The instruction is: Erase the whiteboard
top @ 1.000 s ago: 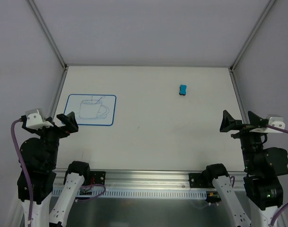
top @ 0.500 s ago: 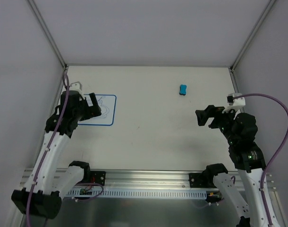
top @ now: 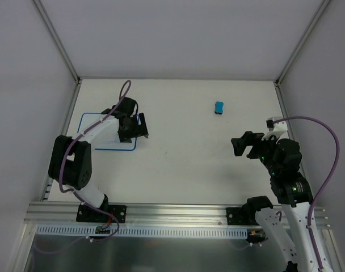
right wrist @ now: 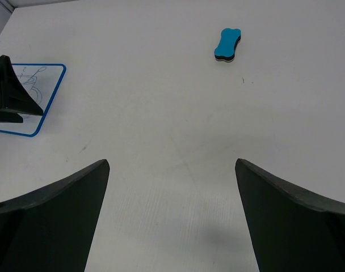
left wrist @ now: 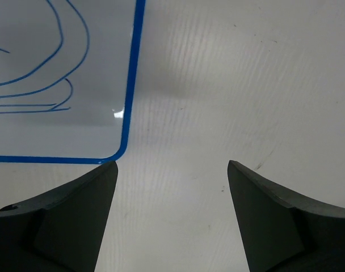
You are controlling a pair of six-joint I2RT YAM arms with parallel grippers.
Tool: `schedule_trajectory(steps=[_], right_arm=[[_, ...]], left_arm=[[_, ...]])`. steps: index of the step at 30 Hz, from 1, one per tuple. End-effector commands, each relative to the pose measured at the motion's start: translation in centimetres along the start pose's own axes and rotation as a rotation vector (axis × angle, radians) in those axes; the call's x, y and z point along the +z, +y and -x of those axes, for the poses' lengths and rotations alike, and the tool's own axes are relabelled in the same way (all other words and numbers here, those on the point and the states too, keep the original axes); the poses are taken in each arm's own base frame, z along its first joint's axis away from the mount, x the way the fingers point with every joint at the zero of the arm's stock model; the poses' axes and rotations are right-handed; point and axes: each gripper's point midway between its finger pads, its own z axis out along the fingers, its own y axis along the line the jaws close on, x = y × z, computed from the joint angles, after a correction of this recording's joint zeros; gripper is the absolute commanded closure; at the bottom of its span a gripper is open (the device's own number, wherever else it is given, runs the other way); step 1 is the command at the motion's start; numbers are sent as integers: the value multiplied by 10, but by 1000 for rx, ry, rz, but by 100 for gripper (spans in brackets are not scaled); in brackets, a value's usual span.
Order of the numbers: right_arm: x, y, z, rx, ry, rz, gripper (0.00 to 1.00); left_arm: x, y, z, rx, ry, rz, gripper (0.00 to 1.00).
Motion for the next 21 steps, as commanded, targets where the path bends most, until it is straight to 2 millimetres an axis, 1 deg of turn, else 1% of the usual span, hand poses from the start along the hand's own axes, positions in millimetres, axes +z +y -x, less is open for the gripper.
schedule_trajectory(steps=[1,3,4,8,13,15,16,19,20,21], right_arm=[[-3,3,9,-23,-52,16,1],[-3,2,8,-25,-54,15,1],[-5,2,8,-26,-60,12,1],[-5,1,6,-30,-63,9,1],[-4,1,4,-29,-55,10,1],[-3,0,4,-29,-54,9,1],[-3,0,4,-29,-54,7,1],[-3,0,4,-27,-55,4,1],[-3,-1,4,-28,-54,4,1],[-3,-1,5,-27,-57,2,1]], left_arm=[[14,-13,11,-33,-25,13,21],[24,-12,9,-36,-17,29,24],[30,-8,8,-34,-19,56,24],[40,-2,7,-22,-26,99,24],[43,3,7,-7,-40,129,24],[46,4,3,-2,-25,129,25],[48,3,2,-2,-19,123,28],[55,-1,-10,3,15,117,36],[58,-2,-15,4,28,122,41],[59,-9,-22,25,37,116,50]])
